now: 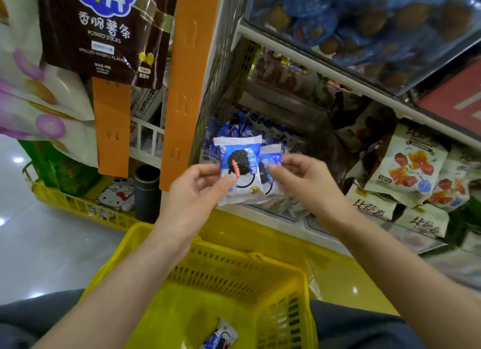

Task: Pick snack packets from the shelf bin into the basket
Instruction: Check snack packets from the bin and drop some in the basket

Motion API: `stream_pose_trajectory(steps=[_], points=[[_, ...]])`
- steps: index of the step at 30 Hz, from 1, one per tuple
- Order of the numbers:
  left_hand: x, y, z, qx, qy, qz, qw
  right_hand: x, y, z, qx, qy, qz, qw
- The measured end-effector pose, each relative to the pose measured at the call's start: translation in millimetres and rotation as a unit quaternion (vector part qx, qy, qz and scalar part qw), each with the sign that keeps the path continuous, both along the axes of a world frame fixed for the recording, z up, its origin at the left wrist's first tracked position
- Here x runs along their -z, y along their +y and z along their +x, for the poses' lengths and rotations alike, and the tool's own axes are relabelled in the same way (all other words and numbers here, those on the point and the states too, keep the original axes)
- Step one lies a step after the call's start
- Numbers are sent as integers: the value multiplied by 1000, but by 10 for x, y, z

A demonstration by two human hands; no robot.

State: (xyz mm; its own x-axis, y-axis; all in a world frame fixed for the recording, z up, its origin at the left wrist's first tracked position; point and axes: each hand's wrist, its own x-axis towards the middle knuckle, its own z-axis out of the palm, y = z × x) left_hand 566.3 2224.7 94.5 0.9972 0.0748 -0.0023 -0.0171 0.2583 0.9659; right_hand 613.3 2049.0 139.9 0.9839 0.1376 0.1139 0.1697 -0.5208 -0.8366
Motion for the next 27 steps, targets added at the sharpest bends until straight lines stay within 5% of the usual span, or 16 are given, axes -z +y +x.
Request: stream_pose_trajectory(steps=[5,12,17,21,27], points=[[35,-2,-48,35,34,17,999,125,49,-219,-8,82,91,992],[16,-26,-82,84,101,-99,986,238,134,-403,1,159,196,968],[41,-42,-91,102,80,-37,991,237,196,-482,-18,139,188,972],[61,-51,-67,85,101,-85,988,218,198,-431,-6,123,205,971],[74,-27,-4,16,111,-59,992,77,20,-100,54,11,155,986]])
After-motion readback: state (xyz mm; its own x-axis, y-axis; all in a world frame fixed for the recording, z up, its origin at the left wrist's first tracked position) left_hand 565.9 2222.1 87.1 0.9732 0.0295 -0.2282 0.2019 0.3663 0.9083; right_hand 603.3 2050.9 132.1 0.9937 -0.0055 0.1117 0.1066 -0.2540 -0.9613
